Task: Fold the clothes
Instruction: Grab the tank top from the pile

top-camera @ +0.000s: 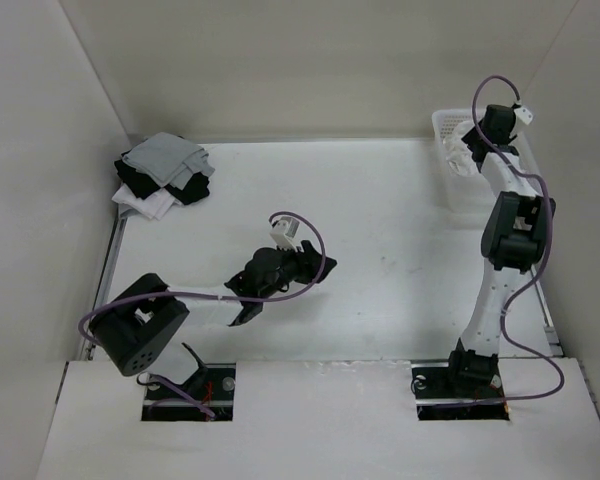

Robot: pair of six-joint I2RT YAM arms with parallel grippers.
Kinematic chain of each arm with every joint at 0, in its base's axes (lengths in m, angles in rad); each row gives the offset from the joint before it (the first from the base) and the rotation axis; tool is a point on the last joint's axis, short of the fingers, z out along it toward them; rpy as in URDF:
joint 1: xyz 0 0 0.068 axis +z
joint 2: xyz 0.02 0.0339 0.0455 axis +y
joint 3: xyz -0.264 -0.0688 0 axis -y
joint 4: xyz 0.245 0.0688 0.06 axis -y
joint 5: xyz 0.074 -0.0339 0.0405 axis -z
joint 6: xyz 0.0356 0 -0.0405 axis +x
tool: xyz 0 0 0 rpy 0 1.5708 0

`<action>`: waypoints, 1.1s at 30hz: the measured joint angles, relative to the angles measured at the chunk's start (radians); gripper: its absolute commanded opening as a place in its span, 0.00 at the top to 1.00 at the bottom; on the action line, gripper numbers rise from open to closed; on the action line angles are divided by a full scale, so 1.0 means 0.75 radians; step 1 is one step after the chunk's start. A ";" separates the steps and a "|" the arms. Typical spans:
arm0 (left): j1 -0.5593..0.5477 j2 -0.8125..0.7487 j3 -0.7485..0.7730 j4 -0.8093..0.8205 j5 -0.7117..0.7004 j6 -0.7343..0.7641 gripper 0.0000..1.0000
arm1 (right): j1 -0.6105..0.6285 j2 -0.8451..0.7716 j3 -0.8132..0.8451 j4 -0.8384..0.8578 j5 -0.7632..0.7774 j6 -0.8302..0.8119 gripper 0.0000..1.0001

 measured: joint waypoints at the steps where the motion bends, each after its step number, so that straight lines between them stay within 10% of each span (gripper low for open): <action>1: 0.001 0.010 0.000 0.007 0.001 0.000 0.50 | -0.009 0.069 0.078 -0.041 -0.002 -0.003 0.42; 12: 0.018 0.041 -0.009 0.082 0.032 -0.002 0.48 | -0.024 0.496 0.564 -0.223 -0.081 0.034 0.40; 19: 0.038 0.053 -0.010 0.104 0.048 -0.003 0.47 | -0.023 0.624 0.745 -0.252 -0.106 0.117 0.64; 27: 0.062 0.079 -0.010 0.128 0.057 -0.010 0.47 | -0.023 0.718 0.845 -0.251 -0.160 0.212 0.61; 33: 0.090 0.087 -0.010 0.130 0.061 -0.012 0.47 | -0.023 0.730 0.845 -0.223 -0.204 0.288 0.98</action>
